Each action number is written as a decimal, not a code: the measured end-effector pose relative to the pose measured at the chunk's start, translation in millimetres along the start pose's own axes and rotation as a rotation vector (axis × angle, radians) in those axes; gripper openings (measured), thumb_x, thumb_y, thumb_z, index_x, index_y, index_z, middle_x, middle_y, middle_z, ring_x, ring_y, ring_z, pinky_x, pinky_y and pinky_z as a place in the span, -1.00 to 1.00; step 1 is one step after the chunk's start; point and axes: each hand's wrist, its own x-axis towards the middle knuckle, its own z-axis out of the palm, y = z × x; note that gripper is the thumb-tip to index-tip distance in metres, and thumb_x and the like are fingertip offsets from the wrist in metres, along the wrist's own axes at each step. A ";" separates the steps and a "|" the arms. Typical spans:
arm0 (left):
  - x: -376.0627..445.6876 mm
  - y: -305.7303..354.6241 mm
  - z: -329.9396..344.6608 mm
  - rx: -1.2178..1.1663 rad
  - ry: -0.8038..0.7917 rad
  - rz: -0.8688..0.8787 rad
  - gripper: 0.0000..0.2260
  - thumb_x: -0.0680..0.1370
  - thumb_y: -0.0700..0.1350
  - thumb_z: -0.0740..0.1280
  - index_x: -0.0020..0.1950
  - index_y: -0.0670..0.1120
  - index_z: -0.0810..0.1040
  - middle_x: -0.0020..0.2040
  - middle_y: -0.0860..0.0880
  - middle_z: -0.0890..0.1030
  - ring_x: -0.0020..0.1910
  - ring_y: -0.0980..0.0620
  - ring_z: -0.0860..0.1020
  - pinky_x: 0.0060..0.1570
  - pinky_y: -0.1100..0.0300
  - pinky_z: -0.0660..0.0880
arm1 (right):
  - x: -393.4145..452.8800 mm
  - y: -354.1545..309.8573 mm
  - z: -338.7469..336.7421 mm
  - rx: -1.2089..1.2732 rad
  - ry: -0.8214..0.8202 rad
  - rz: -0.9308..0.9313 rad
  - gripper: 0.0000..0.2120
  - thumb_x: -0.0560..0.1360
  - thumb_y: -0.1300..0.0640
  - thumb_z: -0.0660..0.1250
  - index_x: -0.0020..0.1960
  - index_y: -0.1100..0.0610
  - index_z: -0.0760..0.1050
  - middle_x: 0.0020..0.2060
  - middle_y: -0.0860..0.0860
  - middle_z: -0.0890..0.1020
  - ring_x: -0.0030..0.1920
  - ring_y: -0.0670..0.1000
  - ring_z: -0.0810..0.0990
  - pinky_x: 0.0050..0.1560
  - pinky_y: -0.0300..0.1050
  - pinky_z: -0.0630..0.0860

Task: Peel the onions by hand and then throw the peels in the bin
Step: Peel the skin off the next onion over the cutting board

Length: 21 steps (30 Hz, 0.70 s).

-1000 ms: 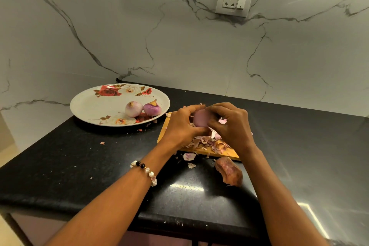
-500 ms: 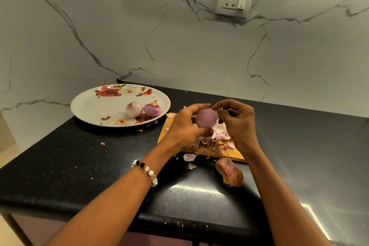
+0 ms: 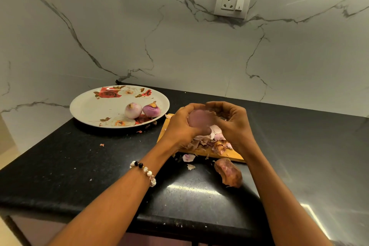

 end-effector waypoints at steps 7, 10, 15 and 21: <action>3.4 4.8 -8.0 -0.196 0.071 -0.042 -0.50 0.39 -0.23 0.50 0.31 -0.03 0.51 0.22 -0.02 0.55 0.13 0.01 0.56 0.04 0.15 0.59 | -1.0 -4.5 -6.6 0.400 0.079 0.181 -0.82 0.53 0.39 0.27 0.03 0.24 0.61 -0.07 0.11 0.70 -0.03 0.08 0.69 -0.04 -0.08 0.65; 4.7 4.5 -9.6 -0.309 0.080 -0.100 -0.51 0.40 -0.26 0.49 0.31 -0.02 0.52 0.23 -0.04 0.54 0.16 -0.02 0.55 0.08 0.02 0.58 | -0.2 -5.7 -7.4 0.442 0.102 0.218 -0.79 0.54 0.39 0.25 0.08 0.22 0.59 -0.04 0.11 0.69 0.00 0.09 0.68 -0.03 -0.04 0.66; 5.8 1.8 -9.6 -0.434 0.100 -0.134 -0.52 0.40 -0.30 0.48 0.28 -0.04 0.54 0.24 -0.09 0.53 0.19 -0.09 0.55 0.11 -0.07 0.57 | 1.2 -2.4 -6.2 0.191 0.101 0.180 -0.81 0.57 0.33 0.27 0.12 0.17 0.59 0.03 0.12 0.66 -0.05 0.05 0.66 -0.12 -0.14 0.64; 2.7 10.5 -7.4 -0.621 0.014 -0.175 -0.68 0.47 -0.35 0.34 0.20 -0.12 0.52 0.21 -0.20 0.52 0.09 -0.10 0.59 0.00 0.12 0.60 | 0.1 3.4 -1.3 -0.016 0.041 0.043 -0.79 0.53 0.30 0.36 0.15 0.29 0.58 -0.01 0.19 0.64 -0.16 0.11 0.66 -0.21 -0.05 0.65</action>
